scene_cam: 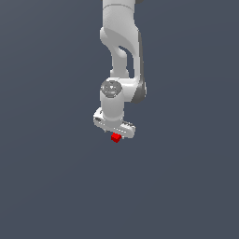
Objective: Pick up the red cube and move it to a goal position.
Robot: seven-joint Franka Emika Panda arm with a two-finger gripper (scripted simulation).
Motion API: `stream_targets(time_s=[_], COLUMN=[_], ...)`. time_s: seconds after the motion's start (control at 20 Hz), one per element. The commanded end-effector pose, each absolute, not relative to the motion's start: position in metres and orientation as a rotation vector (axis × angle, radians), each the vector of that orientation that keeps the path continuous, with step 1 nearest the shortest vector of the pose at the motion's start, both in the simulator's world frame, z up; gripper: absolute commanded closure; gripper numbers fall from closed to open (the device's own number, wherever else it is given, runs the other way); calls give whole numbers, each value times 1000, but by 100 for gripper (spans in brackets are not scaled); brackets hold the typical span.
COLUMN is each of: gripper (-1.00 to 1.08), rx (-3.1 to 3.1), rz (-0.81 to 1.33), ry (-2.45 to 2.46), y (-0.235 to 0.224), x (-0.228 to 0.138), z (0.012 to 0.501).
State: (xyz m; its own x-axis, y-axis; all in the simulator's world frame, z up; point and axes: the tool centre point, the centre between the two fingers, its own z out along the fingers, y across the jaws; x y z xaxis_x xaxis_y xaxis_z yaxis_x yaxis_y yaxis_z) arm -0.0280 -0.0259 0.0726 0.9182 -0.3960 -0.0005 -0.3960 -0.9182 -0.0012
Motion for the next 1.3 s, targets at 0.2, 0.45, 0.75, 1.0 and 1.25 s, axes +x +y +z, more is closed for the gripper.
stream_targets(time_s=[0.2,0.45,0.75,1.0,1.25], gripper=[-92,-92,-92,108,108], rx=[-3032,-3011,-3004,-3004,-3004], rz=[-1,-1,0,0,0], ry=[825,903,920,920,920], y=[-22,-20,-19,-19,-19], x=[-37,-40,-40,-40,-40], z=[38,24,20,20,20])
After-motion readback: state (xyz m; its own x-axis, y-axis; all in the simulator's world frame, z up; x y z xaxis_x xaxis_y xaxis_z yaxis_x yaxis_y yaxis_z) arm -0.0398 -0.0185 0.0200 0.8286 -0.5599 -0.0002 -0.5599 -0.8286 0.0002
